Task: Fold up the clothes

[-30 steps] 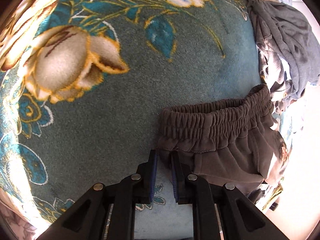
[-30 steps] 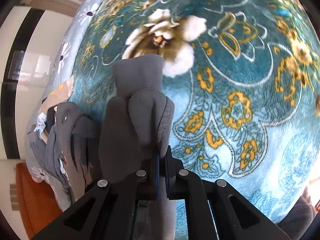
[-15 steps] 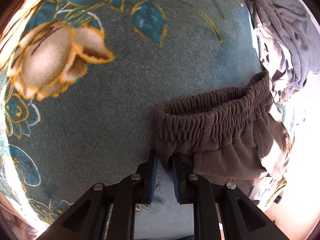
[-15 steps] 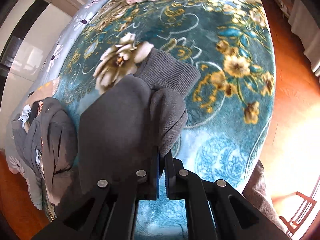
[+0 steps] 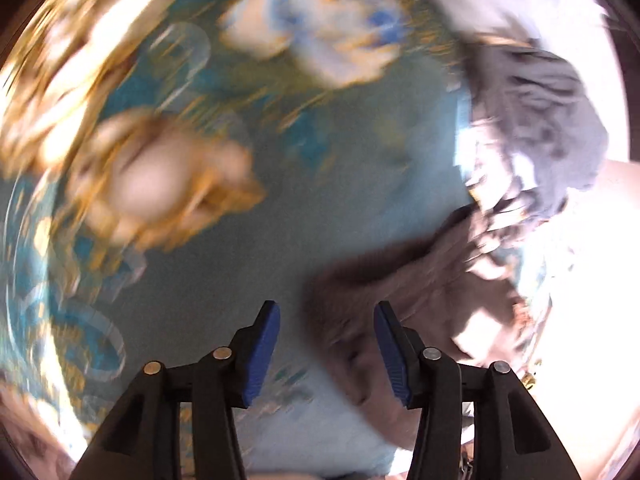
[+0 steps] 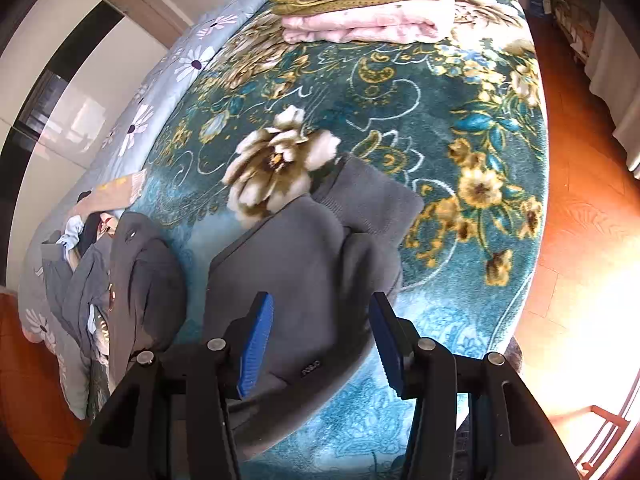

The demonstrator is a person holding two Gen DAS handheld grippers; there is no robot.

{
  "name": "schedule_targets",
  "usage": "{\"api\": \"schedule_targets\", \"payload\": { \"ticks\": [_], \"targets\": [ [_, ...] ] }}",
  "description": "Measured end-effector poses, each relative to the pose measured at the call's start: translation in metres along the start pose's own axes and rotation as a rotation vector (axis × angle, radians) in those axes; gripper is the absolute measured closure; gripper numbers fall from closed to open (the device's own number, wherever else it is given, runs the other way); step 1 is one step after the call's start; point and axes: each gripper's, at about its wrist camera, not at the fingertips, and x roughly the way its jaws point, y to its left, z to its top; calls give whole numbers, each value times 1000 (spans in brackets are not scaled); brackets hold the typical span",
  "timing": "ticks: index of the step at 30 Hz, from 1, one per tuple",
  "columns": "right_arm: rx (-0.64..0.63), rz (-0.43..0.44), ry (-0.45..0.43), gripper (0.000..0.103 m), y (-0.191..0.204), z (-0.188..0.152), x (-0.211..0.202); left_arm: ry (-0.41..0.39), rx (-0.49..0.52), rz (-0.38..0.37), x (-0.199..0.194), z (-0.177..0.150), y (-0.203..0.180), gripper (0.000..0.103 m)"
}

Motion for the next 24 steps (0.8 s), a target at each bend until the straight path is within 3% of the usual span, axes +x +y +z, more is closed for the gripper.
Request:
{"api": "schedule_targets", "payload": {
  "ticks": [2, 4, 8, 11, 13, 16, 17, 19, 24],
  "targets": [
    [-26, 12, 14, 52, 13, -2, 6, -4, 74, -17, 12, 17, -32, 44],
    [-55, 24, 31, 52, 26, -7, 12, -1, 150, -2, 48, 27, -99, 43],
    [-108, 40, 69, 51, 51, -15, 26, 17, 254, 83, 80, 38, -155, 41],
    [-135, 39, 105, 51, 66, -17, 38, 35, 253, 124, 105, 48, -170, 41],
    [-153, 34, 127, 51, 76, -18, 47, 36, 219, 113, 110, 48, -172, 43],
    [-170, 41, 154, 51, 92, -17, 61, 30, 200, 120, 109, 44, -174, 60],
    [-174, 49, 165, 51, 98, -15, 66, 25, 215, 128, 107, 43, -176, 74],
    [-198, 57, 187, 51, 114, -14, 79, 15, 229, 123, 101, 42, -175, 90],
    [-264, 80, 258, 51, 156, -16, 120, -31, 148, 25, 75, 48, -150, 92]
  ]
}}
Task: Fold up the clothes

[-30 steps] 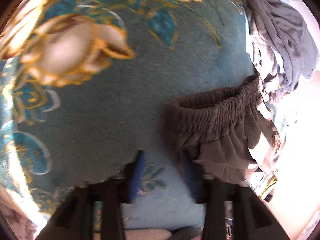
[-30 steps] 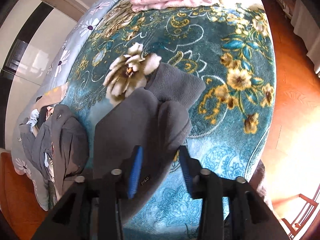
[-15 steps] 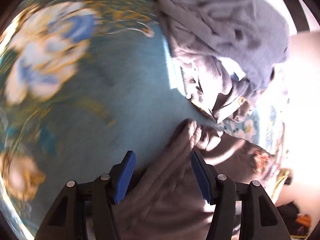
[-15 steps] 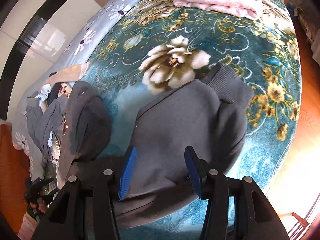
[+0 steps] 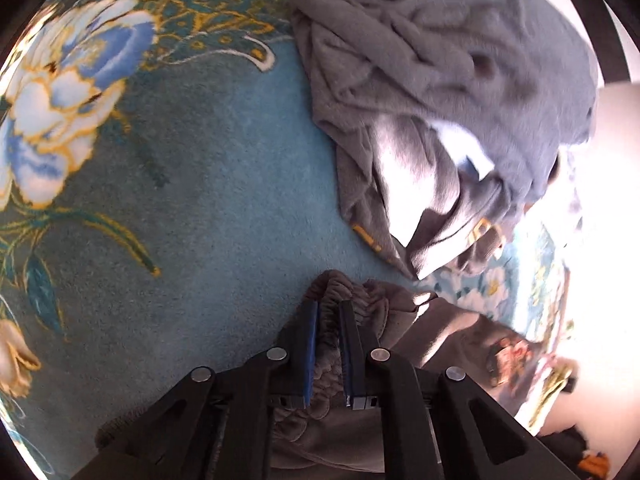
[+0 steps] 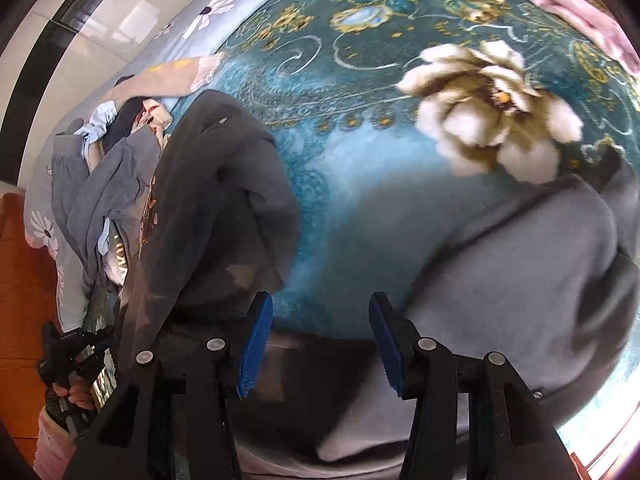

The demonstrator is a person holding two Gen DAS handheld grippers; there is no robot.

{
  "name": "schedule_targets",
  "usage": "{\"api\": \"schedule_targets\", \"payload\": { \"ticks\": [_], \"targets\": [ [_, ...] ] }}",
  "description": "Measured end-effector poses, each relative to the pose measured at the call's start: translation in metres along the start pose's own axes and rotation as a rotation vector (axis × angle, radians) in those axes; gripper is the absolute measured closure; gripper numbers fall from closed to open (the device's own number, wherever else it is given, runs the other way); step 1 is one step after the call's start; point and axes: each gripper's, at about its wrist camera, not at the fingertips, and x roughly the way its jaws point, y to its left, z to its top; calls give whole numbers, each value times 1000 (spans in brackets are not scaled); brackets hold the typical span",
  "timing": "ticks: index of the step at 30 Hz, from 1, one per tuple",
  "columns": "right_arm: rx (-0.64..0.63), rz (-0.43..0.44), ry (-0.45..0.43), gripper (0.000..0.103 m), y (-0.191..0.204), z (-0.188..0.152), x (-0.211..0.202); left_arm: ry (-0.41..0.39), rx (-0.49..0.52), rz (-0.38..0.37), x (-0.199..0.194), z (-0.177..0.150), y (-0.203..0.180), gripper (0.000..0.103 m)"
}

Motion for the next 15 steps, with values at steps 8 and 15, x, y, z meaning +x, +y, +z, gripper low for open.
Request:
{"api": "schedule_targets", "payload": {
  "ticks": [8, 15],
  "targets": [
    [-14, -39, 89, 51, 33, 21, 59, 20, -32, -46, -9, 1, 26, 92],
    [45, -29, 81, 79, 41, 22, 70, 35, -66, -37, -7, 1, 42, 91]
  ]
}}
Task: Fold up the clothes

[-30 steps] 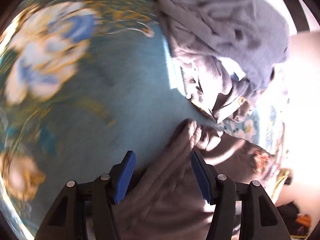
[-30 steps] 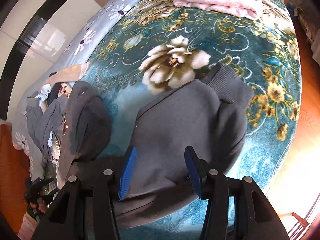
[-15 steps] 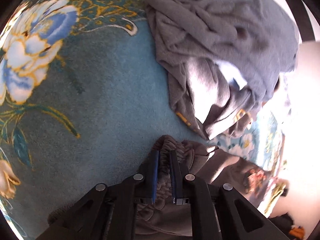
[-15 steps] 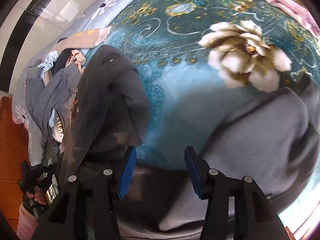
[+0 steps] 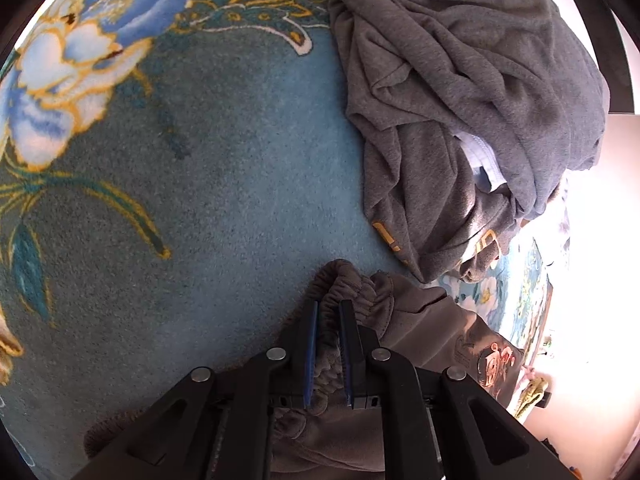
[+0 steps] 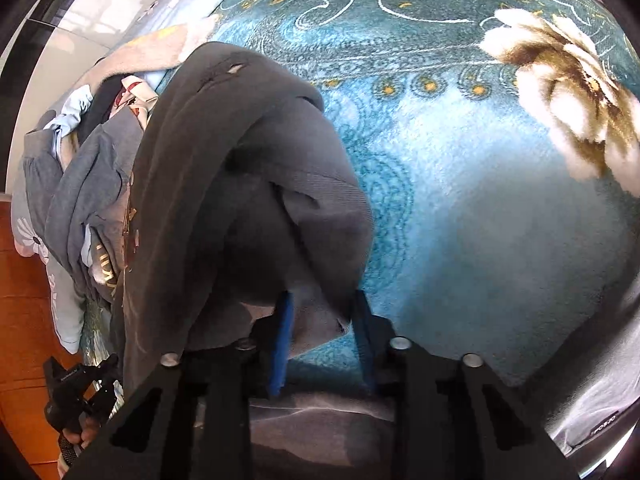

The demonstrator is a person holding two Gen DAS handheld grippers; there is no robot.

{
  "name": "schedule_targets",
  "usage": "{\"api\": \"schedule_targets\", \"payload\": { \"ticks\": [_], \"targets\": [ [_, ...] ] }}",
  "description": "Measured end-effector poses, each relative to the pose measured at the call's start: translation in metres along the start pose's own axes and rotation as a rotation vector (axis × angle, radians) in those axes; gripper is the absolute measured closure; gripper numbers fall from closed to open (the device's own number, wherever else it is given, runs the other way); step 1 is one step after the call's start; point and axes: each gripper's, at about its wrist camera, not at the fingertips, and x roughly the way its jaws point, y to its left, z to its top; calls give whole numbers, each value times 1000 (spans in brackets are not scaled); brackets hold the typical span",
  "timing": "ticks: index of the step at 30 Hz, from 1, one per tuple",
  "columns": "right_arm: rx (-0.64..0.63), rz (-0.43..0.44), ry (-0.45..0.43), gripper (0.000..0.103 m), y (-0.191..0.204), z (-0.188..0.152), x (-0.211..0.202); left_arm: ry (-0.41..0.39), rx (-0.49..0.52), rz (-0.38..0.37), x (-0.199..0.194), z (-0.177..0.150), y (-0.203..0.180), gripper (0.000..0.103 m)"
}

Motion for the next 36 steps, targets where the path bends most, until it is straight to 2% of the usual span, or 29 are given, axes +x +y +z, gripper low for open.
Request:
{"api": "schedule_targets", "payload": {
  "ticks": [2, 6, 10, 14, 16, 17, 20, 23, 26, 28, 30, 31, 32, 33, 34, 36],
  "targets": [
    [-11, -27, -4, 97, 5, 0, 0, 0, -1, 4, -3, 1, 3, 91],
    [-40, -60, -48, 100, 5, 7, -18, -12, 0, -6, -14, 1, 8, 91],
    [-137, -169, -248, 100, 13, 35, -87, -35, 5, -34, -29, 0, 11, 92],
    [-337, -293, -522, 100, 43, 50, -169, -51, 26, -70, -41, 0, 1, 93],
    [-454, -393, -613, 100, 57, 46, -184, -55, 28, -77, -74, -14, 33, 93],
    [-512, -451, -641, 100, 62, 42, -182, -55, 28, -74, -71, -15, 26, 93],
    [-582, -537, -543, 99, 43, 34, -147, -44, 22, -69, -49, -13, -5, 94],
    [-556, -493, -414, 99, 14, 8, -119, -4, 11, -73, 7, -7, -37, 94],
    [-518, -432, -285, 96, -15, -21, -93, -9, 37, -53, 23, -7, -45, 95],
    [-495, -380, -258, 91, -23, -35, -92, -18, 61, -33, 23, -6, -49, 93],
    [-433, -298, -262, 80, -33, -38, -105, -24, 96, -6, 22, -5, -56, 92],
    [-379, -243, -279, 66, -41, -37, -115, -29, 122, 9, 22, -5, -60, 87],
    [-324, -189, -295, 56, -50, -35, -126, -35, 148, 25, 22, -5, -64, 72],
    [-247, -133, -313, 53, -63, -31, -135, -39, 166, 36, 23, -5, -67, 61],
    [-157, -77, -332, 51, -78, -25, -144, -43, 182, 46, 23, -6, -70, 44],
    [62, 35, -355, 51, -117, -11, -153, -41, 193, 38, 28, -7, -75, 42]
  ]
}}
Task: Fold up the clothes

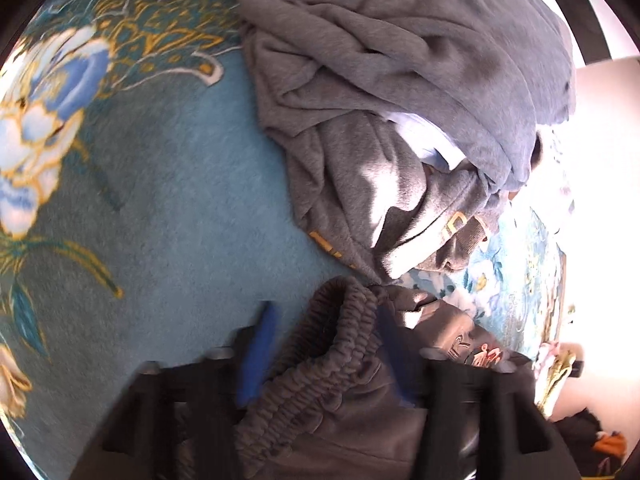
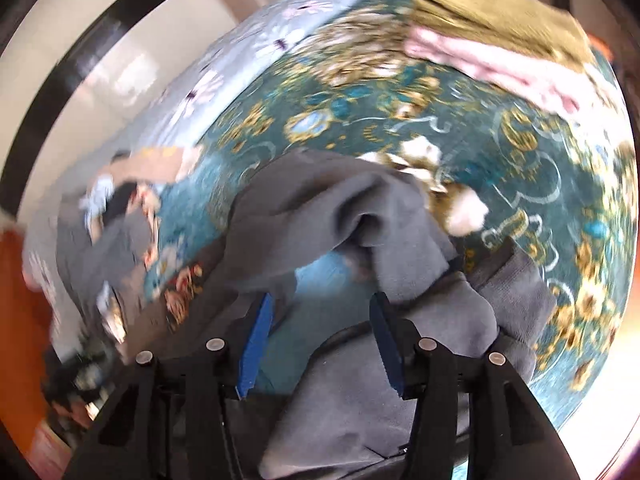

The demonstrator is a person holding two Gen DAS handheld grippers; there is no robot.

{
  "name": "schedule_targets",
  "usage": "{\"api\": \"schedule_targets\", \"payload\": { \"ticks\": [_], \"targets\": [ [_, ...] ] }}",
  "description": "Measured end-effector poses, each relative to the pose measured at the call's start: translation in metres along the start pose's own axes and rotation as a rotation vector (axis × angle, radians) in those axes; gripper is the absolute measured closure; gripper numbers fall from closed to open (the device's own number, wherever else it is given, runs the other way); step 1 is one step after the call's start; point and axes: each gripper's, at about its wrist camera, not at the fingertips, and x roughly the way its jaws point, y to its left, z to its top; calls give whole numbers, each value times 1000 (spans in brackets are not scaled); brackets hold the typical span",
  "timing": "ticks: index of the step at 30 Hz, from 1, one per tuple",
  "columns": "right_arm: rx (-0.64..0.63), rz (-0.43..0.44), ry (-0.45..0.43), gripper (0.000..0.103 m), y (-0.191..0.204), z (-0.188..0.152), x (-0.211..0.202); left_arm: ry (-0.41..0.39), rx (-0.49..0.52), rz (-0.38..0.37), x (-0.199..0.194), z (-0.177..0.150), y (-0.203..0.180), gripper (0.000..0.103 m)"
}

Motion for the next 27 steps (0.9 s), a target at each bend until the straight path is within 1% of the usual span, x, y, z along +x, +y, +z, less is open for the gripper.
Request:
{"api": "schedule_targets", "payload": {
  "ticks": [2, 4, 7, 8, 9, 10, 12, 14, 16, 18, 19, 21, 22, 23, 25, 27],
  "targets": [
    [265, 89, -12, 51, -41, 10, 1, 24, 5, 4, 9, -2, -5, 41],
    [471, 208, -7, 51, -67, 9, 10, 49, 15, 15, 19, -5, -11, 41],
    [684, 380, 3, 51, -79, 7, 25, 43, 34, 78, 26, -9, -18, 41],
    [745, 434, 4, 51, -80, 4, 31, 40, 29, 87, 27, -10, -19, 41],
    [797, 471, 4, 51, -81, 3, 37, 39, 21, 90, 27, -10, -18, 41],
    [840, 489, -1, 51, -81, 2, 43, 39, 12, 89, 26, -10, -17, 41],
    [906, 490, -17, 50, -84, 5, 50, 39, -17, 79, 25, -9, -14, 41],
    [970, 461, -35, 48, -91, 10, 57, 39, -25, 75, 23, -10, -12, 42],
    [1025, 430, -38, 48, -97, 14, 63, 39, -29, 74, 22, -10, -11, 42],
    [1047, 378, -24, 48, -104, 21, 66, 40, -29, 75, 21, -11, -10, 42],
    [1035, 338, -19, 48, -105, 27, 65, 40, -29, 76, 20, -12, -10, 42],
    [951, 242, -21, 65, -103, 43, 59, 41, -30, 78, 19, -12, -10, 42],
    [892, 185, -27, 82, -100, 52, 55, 42, -30, 78, 19, -13, -9, 42],
    [833, 157, -38, 88, -97, 62, 50, 42, -30, 78, 18, -13, -8, 42],
    [713, 134, -69, 91, -87, 81, 37, 41, -29, 78, 17, -15, -7, 42],
    [566, 154, -158, 91, -77, 96, 12, 39, -28, 81, 16, -17, -6, 42]
  ]
}}
